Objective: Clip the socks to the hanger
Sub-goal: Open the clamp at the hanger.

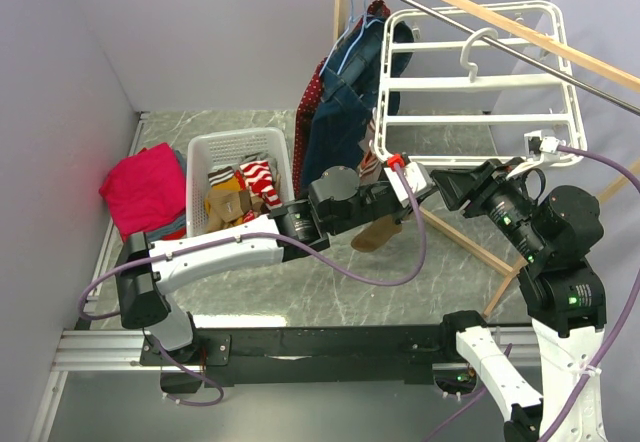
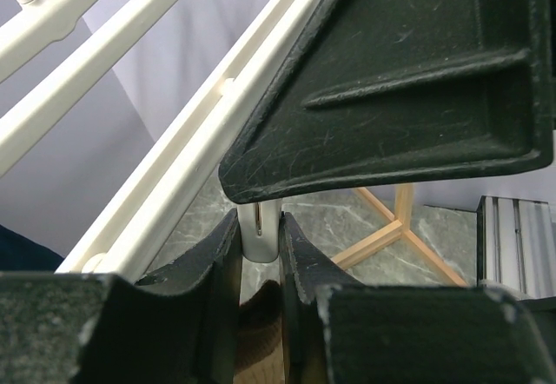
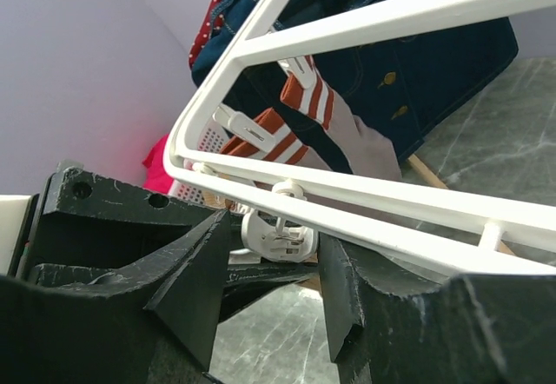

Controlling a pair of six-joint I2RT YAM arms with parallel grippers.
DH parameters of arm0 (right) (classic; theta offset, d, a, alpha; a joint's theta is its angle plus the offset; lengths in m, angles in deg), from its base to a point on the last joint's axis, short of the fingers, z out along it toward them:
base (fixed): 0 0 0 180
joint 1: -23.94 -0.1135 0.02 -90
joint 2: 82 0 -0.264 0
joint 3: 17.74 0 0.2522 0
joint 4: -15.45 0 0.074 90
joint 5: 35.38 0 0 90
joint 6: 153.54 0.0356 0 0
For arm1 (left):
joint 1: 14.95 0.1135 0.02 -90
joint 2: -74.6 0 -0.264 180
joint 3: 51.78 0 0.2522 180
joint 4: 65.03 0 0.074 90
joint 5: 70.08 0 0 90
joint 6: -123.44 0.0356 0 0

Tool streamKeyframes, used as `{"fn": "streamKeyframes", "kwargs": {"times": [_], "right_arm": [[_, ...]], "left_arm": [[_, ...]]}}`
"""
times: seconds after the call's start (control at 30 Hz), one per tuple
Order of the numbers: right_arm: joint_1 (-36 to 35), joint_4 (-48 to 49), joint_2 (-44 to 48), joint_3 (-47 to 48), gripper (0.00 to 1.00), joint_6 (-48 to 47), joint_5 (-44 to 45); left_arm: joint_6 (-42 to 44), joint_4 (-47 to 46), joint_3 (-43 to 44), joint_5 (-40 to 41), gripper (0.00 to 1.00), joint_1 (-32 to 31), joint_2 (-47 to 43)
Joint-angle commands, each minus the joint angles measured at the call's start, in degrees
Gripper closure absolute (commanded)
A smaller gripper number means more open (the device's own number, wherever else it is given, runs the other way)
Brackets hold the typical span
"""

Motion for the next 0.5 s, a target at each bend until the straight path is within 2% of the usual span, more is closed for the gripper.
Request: {"fn": "streamKeyframes", "kwargs": {"times": [0.0,0.2,0.4,0.47], "right_arm": [[-0.3,1.5,-0.3,1.1,0.49,-1.1,1.0],[-0.4,0.6,-0.5,1.4,0.52,-1.8,1.8],[-0.5,-0.4,-0.6,1.3,0.65,-2.5,2.7],[-0.4,-0.6,-0.6,1.3,0.73,-2.9,3.2]], "left_arm": [[1.2,1.1,3.2,0.1,0.95,-1.1,0.6],[1.1,2.7,4.6,2.4,0.96,-1.4,1.5],[1.2,3.2,5.0,3.0,0.95,-1.6,1.5],[1.0,3.5,4.9,2.9,0.92,-1.6,1.3]]}}
